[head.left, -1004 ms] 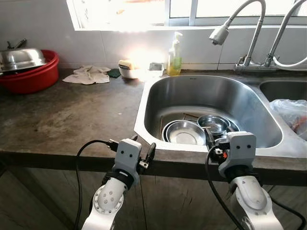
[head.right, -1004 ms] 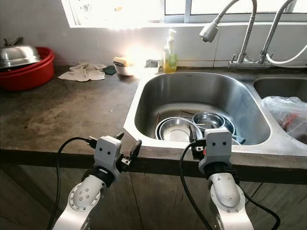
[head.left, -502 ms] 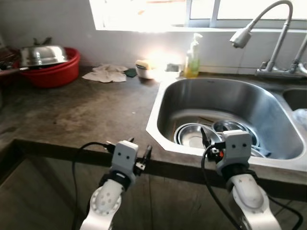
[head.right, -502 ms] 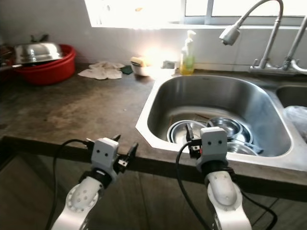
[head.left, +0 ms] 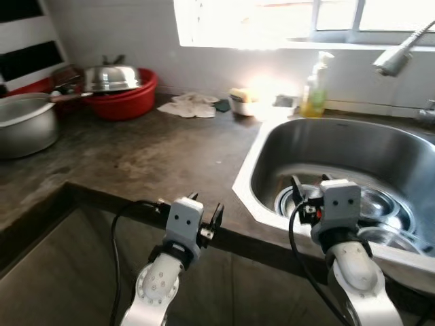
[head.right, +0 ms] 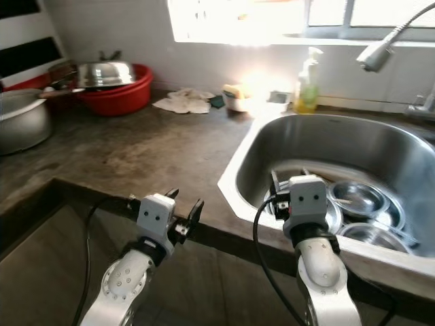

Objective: Kitchen organization

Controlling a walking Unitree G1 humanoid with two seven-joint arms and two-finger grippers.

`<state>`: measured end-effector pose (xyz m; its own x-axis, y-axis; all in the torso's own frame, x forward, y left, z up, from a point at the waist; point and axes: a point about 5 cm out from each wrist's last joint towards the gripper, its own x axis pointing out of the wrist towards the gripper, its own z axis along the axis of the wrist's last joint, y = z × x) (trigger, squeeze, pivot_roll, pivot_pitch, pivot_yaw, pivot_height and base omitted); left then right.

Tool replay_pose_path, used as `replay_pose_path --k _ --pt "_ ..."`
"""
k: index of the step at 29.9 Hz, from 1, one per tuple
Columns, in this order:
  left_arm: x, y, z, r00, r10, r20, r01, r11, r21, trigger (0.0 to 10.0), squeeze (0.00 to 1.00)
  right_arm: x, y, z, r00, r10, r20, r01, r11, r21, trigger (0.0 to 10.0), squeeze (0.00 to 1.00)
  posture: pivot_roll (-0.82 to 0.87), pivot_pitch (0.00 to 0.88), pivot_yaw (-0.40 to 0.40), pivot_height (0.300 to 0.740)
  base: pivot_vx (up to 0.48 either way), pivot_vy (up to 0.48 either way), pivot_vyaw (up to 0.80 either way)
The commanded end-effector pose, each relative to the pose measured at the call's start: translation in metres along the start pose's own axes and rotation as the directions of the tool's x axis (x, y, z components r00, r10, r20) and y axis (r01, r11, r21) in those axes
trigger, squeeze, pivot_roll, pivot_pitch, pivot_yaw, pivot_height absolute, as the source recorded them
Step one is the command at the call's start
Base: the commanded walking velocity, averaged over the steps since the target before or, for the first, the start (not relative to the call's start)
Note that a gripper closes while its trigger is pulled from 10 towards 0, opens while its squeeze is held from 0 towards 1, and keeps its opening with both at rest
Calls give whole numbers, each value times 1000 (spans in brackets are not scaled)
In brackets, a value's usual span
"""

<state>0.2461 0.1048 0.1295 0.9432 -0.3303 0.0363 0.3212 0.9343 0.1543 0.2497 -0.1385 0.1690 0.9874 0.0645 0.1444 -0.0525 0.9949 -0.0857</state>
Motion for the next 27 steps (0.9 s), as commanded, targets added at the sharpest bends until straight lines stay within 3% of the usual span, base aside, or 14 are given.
replay_pose_path --k 1,27 --pt "2 -4 1 1000 -9 -4 9 1000 -12 10000 0 -1 -6 0 1000 -14 -9 14 1000 -17 10000 0 81 0 -5 740 0 0 0" --pt "2 -4 6 1000 11 8 -11 999 -36 10000 0 -3 -2 -2 1000 -8 -17 8 1000 -22 10000 0 84 0 -7 740 0 0 0"
